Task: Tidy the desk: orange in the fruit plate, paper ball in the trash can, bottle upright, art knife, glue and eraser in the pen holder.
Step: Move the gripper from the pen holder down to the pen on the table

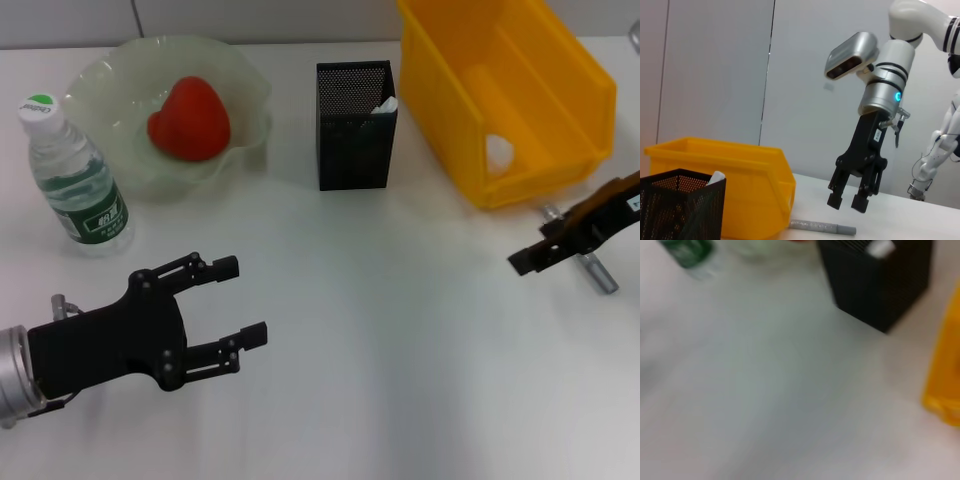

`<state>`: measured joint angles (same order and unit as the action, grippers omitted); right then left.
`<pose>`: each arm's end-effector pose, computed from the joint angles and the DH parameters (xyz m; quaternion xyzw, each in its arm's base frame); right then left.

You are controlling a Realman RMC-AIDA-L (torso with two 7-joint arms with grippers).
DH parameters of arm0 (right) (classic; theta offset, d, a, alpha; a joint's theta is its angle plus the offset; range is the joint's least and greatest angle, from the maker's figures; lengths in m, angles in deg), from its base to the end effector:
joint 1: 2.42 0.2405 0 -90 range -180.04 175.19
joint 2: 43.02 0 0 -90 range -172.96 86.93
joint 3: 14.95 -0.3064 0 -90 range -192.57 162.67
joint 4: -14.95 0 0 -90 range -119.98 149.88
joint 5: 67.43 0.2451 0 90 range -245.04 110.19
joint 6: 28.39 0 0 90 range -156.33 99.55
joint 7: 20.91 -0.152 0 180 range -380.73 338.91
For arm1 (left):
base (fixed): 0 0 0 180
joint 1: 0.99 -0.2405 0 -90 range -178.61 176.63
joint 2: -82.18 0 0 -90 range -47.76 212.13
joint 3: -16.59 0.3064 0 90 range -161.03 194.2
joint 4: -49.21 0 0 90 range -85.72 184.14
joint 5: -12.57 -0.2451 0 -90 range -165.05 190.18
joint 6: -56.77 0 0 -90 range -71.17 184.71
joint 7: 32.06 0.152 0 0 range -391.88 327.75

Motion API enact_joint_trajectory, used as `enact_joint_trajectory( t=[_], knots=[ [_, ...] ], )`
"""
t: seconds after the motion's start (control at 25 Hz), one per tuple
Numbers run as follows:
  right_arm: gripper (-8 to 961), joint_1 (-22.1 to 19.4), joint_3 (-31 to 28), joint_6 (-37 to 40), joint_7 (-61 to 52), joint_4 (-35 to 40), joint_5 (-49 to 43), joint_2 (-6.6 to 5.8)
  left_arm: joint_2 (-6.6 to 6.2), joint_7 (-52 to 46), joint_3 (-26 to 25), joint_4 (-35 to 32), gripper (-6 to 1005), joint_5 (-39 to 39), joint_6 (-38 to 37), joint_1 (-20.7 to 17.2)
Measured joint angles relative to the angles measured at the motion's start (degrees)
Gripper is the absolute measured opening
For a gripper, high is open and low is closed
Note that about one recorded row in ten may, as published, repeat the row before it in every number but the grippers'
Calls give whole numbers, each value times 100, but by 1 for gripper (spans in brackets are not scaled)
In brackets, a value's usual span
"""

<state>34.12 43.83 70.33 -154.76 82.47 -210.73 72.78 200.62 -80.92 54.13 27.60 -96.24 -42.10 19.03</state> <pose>0.2568 0.4176 0.0269 -0.9111 0.3840 -0.1056 0.1063 -0.3661 0.2771 -0.0627 -0.9220 -0.1319 -0.3358 0.1409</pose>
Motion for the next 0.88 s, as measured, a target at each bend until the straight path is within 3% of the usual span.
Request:
enact_joint_trajectory(
  t=[0.28, 0.52, 0.88],
  knots=[
    [737, 97, 47, -25, -686, 298, -976, 92, 4, 0, -2, 32, 802, 0, 14, 17],
    [737, 138, 99, -207, -950, 462, -1871, 310, 4, 50, -2, 117, 802, 6, 49, 44],
    [734, 131, 462, -912, -1141, 41, -1999, 334, 12, 69, -2, 152, 802, 11, 63, 64]
  ],
)
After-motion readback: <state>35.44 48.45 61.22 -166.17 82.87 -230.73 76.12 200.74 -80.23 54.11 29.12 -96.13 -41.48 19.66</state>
